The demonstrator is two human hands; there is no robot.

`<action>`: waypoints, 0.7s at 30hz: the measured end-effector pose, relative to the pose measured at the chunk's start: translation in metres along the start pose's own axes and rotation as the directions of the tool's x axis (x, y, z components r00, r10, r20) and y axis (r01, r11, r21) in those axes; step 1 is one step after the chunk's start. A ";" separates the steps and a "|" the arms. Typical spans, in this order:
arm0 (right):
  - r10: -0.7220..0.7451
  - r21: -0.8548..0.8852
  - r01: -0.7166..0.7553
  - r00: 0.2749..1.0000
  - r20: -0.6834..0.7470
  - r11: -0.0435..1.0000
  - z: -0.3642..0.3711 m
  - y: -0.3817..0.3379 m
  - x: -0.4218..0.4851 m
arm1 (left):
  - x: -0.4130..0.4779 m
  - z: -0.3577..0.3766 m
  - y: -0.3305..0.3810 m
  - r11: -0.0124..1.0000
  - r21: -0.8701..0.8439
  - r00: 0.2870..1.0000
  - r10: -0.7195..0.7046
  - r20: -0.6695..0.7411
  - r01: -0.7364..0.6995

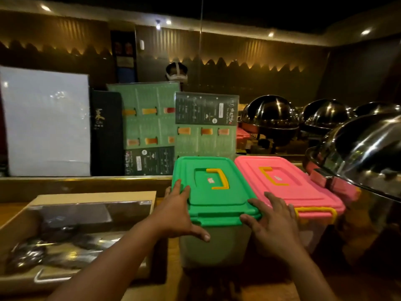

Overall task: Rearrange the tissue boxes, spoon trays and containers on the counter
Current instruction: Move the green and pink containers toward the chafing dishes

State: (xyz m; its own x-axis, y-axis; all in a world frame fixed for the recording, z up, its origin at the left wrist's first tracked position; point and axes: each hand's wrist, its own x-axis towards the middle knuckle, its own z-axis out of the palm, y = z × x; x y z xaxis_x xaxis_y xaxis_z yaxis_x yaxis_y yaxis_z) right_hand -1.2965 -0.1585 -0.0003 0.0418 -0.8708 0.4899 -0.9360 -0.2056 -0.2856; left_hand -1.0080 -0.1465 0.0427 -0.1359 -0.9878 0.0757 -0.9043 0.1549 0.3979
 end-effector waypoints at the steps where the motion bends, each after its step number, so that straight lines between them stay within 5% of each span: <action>1: -0.001 -0.011 0.001 1.000 -0.008 1.000 -0.002 0.000 0.000 | -0.001 0.000 0.000 1.000 0.000 1.000 -0.001 0.001 0.001; 21: 0.222 -0.056 -0.220 0.974 0.035 0.974 -0.026 -0.030 -0.006 | 0.007 0.005 -0.014 0.987 -0.138 0.996 0.083 0.034 -0.078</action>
State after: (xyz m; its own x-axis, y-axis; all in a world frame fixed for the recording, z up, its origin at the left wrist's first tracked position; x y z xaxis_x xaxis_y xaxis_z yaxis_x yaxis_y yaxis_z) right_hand -1.2776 -0.1353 0.0271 -0.1548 -0.9098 0.3852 -0.9403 0.0160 -0.3401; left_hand -0.9985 -0.1554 0.0330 -0.2245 -0.9714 0.0777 -0.8264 0.2321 0.5130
